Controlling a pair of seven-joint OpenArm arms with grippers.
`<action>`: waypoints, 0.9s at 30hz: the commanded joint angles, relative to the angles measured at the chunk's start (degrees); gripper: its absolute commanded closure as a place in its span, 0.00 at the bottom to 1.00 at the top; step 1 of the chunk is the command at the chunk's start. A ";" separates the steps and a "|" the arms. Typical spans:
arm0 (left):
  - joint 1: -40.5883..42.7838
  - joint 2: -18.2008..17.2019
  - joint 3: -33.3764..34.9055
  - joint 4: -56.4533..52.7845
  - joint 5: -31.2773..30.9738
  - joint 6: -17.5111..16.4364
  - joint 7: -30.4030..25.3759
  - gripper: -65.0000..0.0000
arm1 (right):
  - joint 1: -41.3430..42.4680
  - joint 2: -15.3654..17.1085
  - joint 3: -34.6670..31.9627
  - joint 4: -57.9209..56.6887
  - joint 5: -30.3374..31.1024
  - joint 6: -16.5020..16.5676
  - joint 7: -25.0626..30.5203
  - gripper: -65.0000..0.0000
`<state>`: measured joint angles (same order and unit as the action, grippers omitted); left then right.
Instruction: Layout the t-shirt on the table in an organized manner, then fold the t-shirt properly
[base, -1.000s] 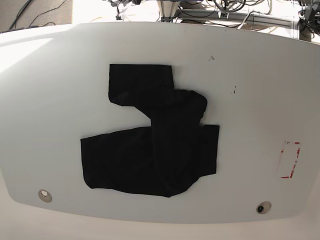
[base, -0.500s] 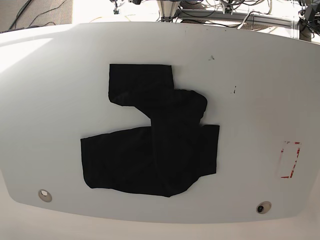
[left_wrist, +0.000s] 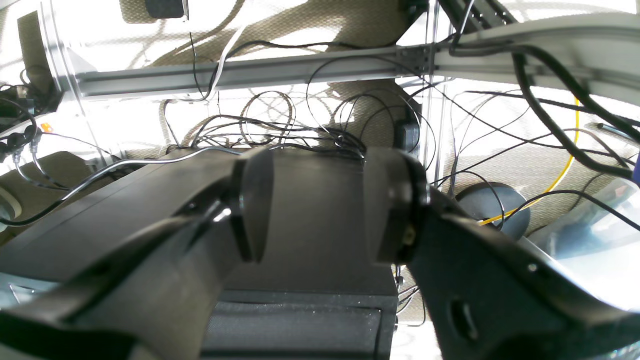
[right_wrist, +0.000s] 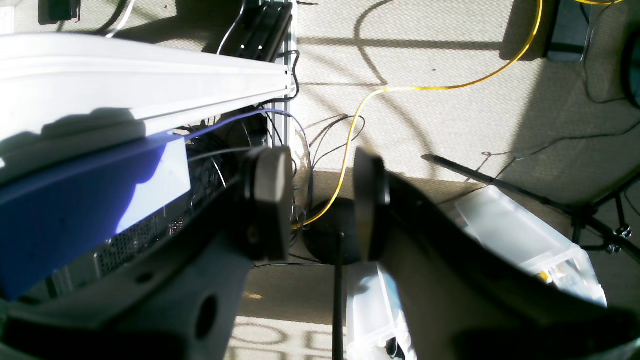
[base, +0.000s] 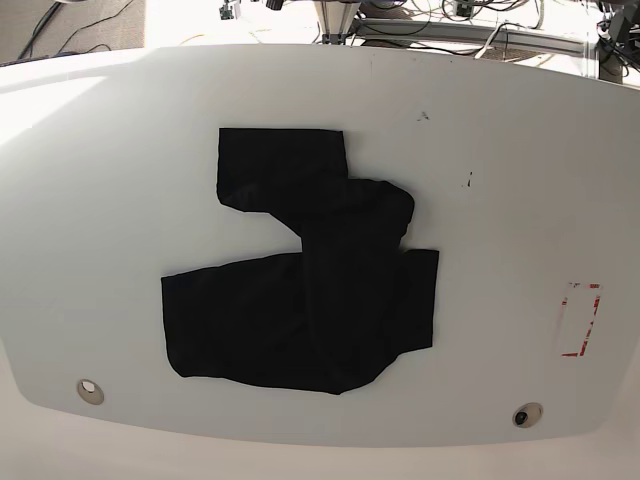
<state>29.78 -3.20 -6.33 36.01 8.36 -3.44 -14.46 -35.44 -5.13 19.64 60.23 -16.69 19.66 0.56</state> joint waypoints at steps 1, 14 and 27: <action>4.20 -0.18 -0.05 5.62 -0.05 0.15 -0.62 0.59 | -4.25 -1.07 0.27 7.77 0.38 3.06 -0.87 0.70; 22.13 -0.89 -0.13 32.25 -0.23 0.15 -0.62 0.59 | -18.49 -1.69 0.01 34.32 9.96 9.22 -9.92 0.70; 33.74 -0.97 -0.93 54.58 -3.04 0.23 -0.62 0.59 | -27.90 -1.78 0.01 51.47 14.62 9.31 -11.85 0.70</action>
<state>60.82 -4.01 -6.39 85.25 7.64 -3.46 -13.87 -60.51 -6.85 19.46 107.48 -3.53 28.75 -12.25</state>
